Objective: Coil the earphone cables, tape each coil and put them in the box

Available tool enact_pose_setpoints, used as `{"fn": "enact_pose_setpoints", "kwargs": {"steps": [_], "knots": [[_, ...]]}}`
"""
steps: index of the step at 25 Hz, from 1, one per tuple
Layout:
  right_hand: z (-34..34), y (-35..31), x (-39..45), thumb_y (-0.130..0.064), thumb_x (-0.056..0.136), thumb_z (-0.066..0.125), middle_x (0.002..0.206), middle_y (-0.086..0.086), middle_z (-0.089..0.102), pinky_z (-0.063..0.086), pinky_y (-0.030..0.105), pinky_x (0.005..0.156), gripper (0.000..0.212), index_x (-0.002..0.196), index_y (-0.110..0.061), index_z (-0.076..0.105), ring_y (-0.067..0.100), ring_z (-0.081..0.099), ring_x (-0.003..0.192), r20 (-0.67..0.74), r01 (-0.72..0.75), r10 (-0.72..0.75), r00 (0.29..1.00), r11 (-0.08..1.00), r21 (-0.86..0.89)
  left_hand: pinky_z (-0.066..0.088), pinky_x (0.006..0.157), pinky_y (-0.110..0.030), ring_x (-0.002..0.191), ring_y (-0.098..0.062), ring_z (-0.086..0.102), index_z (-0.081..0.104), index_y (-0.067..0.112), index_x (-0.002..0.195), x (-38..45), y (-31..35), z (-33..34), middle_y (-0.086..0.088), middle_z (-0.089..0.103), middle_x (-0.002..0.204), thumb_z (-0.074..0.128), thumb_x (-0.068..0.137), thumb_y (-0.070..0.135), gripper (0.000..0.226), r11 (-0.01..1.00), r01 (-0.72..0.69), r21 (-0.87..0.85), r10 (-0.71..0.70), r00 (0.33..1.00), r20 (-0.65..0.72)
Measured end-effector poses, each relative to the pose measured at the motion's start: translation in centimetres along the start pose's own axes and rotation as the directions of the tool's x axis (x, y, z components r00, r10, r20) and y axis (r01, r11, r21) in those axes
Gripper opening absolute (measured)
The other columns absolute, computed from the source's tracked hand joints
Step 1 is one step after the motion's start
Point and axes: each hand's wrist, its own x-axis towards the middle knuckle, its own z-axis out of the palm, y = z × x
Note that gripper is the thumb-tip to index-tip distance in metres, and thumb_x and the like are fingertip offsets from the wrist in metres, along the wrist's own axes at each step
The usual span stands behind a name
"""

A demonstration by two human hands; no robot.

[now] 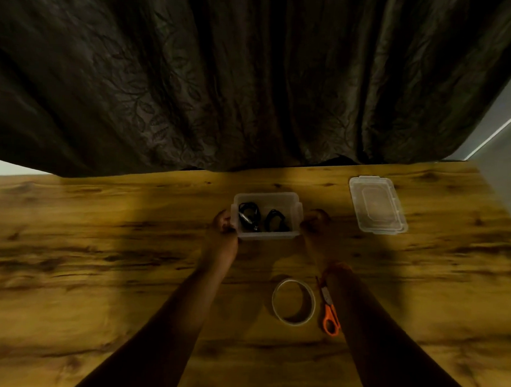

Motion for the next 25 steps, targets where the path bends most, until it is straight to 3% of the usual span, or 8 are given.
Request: {"fn": "enact_pose_setpoints", "kwargs": {"steps": [3,6,8,11,16,20,23,25], "knots": [[-3.3,2.0,0.4,-0.022,0.095,0.049,0.135,0.019,0.054,0.034,0.046,0.107,0.047,0.136,0.000,0.047,0.036,0.047,0.126,-0.115,0.099,-0.134,0.984,0.959,-0.267,0.049,0.071,-0.029,0.100,-0.016,0.060,0.040,0.019,0.144,-0.1,-0.1,-0.5,-0.003,0.054,0.133,0.050,0.099,0.007,0.048,0.996,0.005,-0.087,-0.011,0.998,-0.067],[-6.7,3.7,1.1,-0.023,0.097,0.048,0.129,0.021,0.052,0.040,0.052,0.093,0.042,0.134,-0.004,0.046,0.042,0.047,0.117,-0.248,-0.105,-0.093,0.964,0.728,-0.678,0.049,0.092,-0.041,0.118,-0.028,0.057,0.045,0.012,0.139,-0.3,-0.1,-1.1,-0.009,0.055,0.136,0.050,0.097,0.001,0.044,0.985,0.011,-0.170,-0.035,0.990,-0.135],[-7.6,4.2,1.0,-0.021,0.097,0.045,0.127,0.019,0.051,0.042,0.054,0.092,0.039,0.133,-0.006,0.046,0.043,0.047,0.115,-0.199,-0.136,-0.040,0.979,0.600,-0.788,0.046,0.101,-0.048,0.119,-0.031,0.056,0.048,0.009,0.135,-0.7,-0.2,-1.2,-0.013,0.056,0.134,0.048,0.098,0.000,0.039,0.982,0.012,-0.189,-0.043,0.987,-0.157],[-8.0,4.5,1.2,-0.020,0.098,0.043,0.124,0.016,0.054,0.041,0.054,0.097,0.037,0.132,-0.007,0.048,0.039,0.051,0.114,-0.155,-0.099,-0.051,0.987,0.565,-0.819,0.046,0.102,-0.047,0.117,-0.027,0.057,0.050,0.009,0.133,-1.1,-0.1,-1.3,-0.011,0.058,0.131,0.048,0.098,0.000,0.037,0.981,0.021,-0.191,-0.052,0.986,-0.158],[-8.0,3.3,0.6,-0.014,0.096,0.047,0.119,0.022,0.059,0.042,0.053,0.094,0.032,0.124,-0.002,0.057,0.040,0.054,0.110,-0.170,0.010,-0.212,0.962,0.653,-0.757,0.049,0.096,-0.040,0.113,-0.024,0.060,0.055,0.011,0.126,-1.2,0.6,-1.5,-0.008,0.062,0.124,0.051,0.098,0.004,0.029,0.981,-0.013,-0.195,-0.026,0.981,-0.193],[-8.2,-0.6,-0.9,-0.004,0.090,0.057,0.110,0.022,0.057,0.045,0.034,0.081,0.026,0.114,0.001,0.065,0.040,0.055,0.100,-0.284,0.231,-0.287,0.915,0.949,-0.213,0.048,0.090,-0.027,0.115,-0.017,0.059,0.057,0.017,0.122,-1.5,1.3,-2.0,0.003,0.062,0.118,0.052,0.098,0.008,0.026,0.979,-0.155,-0.134,0.134,0.979,-0.156],[-7.8,-4.3,-3.3,-0.014,0.091,0.056,0.105,0.000,0.052,0.048,0.029,0.073,0.021,0.108,-0.016,0.067,0.016,0.056,0.094,-0.367,0.373,-0.352,0.861,0.928,-0.014,0.046,0.087,-0.015,0.116,-0.007,0.056,0.052,0.018,0.133,-1.7,2.7,-2.3,0.006,0.058,0.127,0.052,0.100,0.014,0.034,0.953,-0.260,-0.154,0.253,0.965,-0.062],[-8.0,-6.1,-3.9,-0.020,0.093,0.054,0.110,-0.002,0.055,0.049,0.024,0.077,0.020,0.108,-0.022,0.066,0.008,0.057,0.099,-0.333,0.393,-0.329,0.884,0.908,0.146,0.047,0.081,-0.011,0.113,0.007,0.052,0.042,0.026,0.145,-1.7,4.0,-2.5,0.015,0.051,0.133,0.049,0.101,0.028,0.044,0.945,-0.282,-0.168,0.289,0.957,0.020]]}}
